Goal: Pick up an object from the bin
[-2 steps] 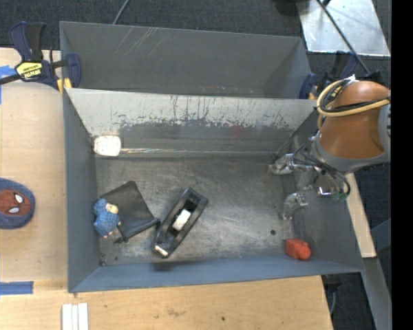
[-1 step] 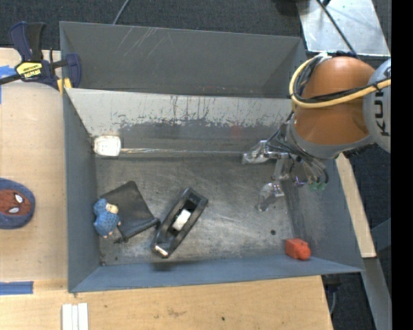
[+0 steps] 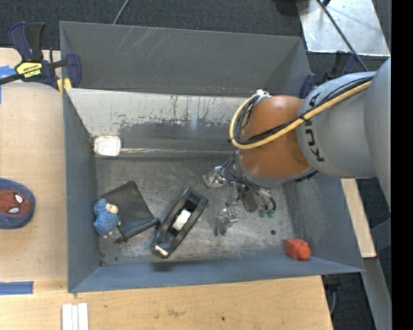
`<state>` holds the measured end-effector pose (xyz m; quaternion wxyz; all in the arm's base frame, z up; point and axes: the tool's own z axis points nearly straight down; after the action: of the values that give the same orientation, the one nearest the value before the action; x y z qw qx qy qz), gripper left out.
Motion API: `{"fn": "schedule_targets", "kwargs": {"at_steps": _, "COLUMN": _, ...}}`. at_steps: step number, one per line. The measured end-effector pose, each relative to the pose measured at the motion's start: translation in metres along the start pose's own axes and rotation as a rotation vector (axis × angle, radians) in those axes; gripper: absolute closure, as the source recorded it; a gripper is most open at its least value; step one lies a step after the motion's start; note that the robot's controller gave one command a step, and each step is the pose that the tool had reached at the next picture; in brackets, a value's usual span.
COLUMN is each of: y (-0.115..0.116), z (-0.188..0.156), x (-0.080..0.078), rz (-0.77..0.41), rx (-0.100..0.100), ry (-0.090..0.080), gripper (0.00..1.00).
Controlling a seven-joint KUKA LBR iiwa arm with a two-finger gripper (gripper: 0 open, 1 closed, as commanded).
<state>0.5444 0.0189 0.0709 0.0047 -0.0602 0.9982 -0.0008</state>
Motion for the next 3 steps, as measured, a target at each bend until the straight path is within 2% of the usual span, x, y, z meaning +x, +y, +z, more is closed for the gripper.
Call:
{"fn": "schedule_targets", "kwargs": {"at_steps": 1, "y": 0.047, "z": -0.004, "x": -0.038, "rz": -0.113, "rx": 0.003, "ry": -0.001, "gripper": 0.0}}
{"fn": "schedule_targets", "kwargs": {"at_steps": 2, "y": 0.108, "z": -0.004, "x": -0.04, "rz": -0.388, "rx": 0.001, "ry": -0.008, "gripper": 0.0}}
{"fn": "schedule_targets", "kwargs": {"at_steps": 3, "y": 0.145, "z": -0.004, "x": -0.057, "rz": -0.644, "rx": 0.0, "ry": 0.003, "gripper": 0.0}}
